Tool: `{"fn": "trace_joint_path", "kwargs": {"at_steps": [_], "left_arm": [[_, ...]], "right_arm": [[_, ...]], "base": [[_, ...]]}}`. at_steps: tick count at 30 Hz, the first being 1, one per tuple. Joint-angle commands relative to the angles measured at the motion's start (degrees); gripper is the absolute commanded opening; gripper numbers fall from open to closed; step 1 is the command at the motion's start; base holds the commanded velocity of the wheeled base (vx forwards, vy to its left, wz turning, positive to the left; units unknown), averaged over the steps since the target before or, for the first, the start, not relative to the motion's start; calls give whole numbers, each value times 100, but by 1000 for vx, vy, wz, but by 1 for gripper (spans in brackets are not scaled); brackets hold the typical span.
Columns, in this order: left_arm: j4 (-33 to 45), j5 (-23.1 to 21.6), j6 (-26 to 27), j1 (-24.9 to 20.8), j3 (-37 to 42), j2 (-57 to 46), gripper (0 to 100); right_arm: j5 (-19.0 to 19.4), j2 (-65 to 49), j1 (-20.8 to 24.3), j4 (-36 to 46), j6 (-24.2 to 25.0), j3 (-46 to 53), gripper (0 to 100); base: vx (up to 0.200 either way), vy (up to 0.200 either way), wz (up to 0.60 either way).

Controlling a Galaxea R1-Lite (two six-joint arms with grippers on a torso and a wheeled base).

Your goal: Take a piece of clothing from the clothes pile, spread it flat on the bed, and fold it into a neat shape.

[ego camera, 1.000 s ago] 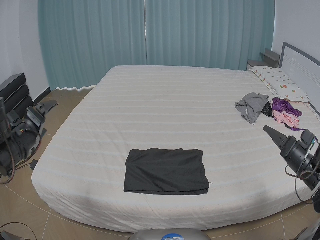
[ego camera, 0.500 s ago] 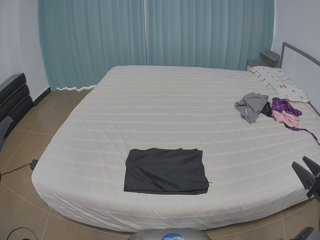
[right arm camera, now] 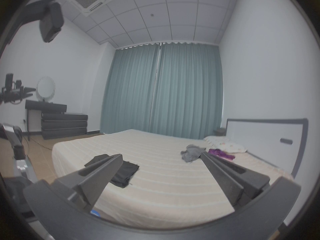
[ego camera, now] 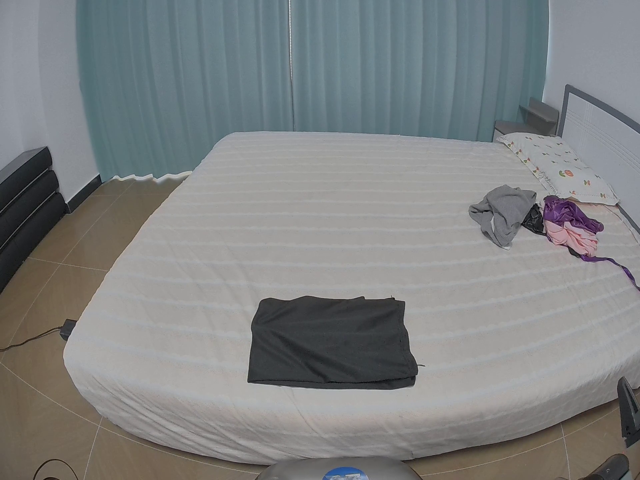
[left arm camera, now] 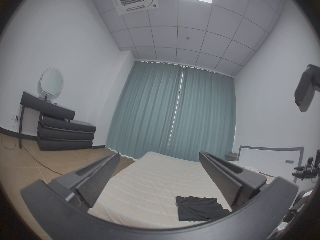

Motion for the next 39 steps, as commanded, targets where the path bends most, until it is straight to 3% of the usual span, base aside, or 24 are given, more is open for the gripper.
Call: {"fn": "trace_joint_path", "kwargs": {"at_steps": [1,6,9,12,14,15,18,23,25,29,31,36,39], "left_arm": [[85,-38,222,103,75,-514,100],[59,-47,688,103,145,-514,100],[-187,-12,855,103,541,-514,100],[-732,-3,996,103,1033,-514,100],[-2033,-47,1708,103,2009,-514,100],[-2340,-65,1972,103,2149,-523,100],[-2279,-153,2007,103,2149,-523,100],[-1541,-223,1884,103,2149,-523,100],[-1145,-232,1866,103,2149,-523,100],[-908,-355,1866,103,2149,-523,100],[-292,-627,1752,95,2149,-523,100],[-380,-953,1409,95,2149,-523,100],[-380,-953,1189,95,2149,-523,100]], "right_arm": [[155,-862,-357,130,-354,52,100],[129,-862,-357,-256,-336,166,100],[-398,-862,-357,-1294,-389,729,100],[-706,-862,-357,-1715,-380,940,100],[-847,-862,-357,-1786,-222,931,100],[-855,-862,-357,-1733,-169,931,100],[-864,-862,-357,-1504,-143,931,100],[-1119,-862,-357,-608,-64,931,100],[-1383,-862,-366,16,226,931,100],[-1374,-862,-366,-19,437,931,100],[-1374,-862,-366,-10,411,931,100],[-1207,-862,-366,-10,402,931,100],[-205,-862,-366,-10,332,931,100]], "base": [[0,0,0],[0,0,0],[0,0,0],[0,0,0],[0,0,0],[0,0,0],[0,0,0],[0,0,0],[0,0,0],[0,0,0],[0,0,0],[0,0,0],[0,0,0]]}}
